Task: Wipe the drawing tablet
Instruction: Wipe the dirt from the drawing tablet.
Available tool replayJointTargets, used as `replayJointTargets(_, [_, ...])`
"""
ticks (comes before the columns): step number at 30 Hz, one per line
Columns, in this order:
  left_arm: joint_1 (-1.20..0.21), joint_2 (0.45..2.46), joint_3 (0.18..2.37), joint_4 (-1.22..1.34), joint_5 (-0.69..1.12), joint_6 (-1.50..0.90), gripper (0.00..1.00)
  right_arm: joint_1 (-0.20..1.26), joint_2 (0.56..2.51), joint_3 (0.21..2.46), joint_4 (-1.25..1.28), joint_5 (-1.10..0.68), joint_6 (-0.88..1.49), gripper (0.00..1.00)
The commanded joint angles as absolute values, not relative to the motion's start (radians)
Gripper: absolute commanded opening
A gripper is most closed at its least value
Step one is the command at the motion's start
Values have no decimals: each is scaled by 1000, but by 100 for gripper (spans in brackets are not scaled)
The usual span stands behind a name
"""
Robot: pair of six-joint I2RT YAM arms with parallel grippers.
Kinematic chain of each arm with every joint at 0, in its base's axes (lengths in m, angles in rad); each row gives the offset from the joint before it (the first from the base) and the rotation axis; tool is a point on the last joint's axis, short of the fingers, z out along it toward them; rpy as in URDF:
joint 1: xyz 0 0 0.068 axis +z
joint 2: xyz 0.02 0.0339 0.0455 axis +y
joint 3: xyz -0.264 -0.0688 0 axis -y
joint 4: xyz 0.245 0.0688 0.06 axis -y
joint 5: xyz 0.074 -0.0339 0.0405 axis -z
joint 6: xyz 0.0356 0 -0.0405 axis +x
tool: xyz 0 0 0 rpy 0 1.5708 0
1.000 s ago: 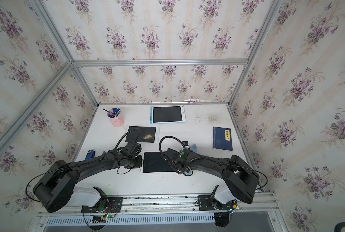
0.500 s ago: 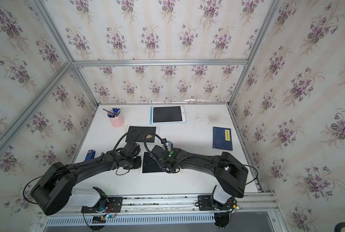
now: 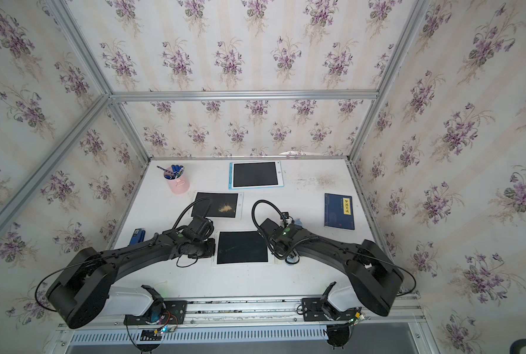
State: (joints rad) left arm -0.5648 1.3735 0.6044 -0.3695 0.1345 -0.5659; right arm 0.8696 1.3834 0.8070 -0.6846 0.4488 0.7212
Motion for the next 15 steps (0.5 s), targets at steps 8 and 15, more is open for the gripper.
replayJointTargets(8, [-555,1353,585,-449,104,-563,16,1080,1574,1045,-514,263,598,0])
replayJointTargets(15, [-551,1350,579,-444,109,-565,16,1157,1798,1110,-453,177,622,0])
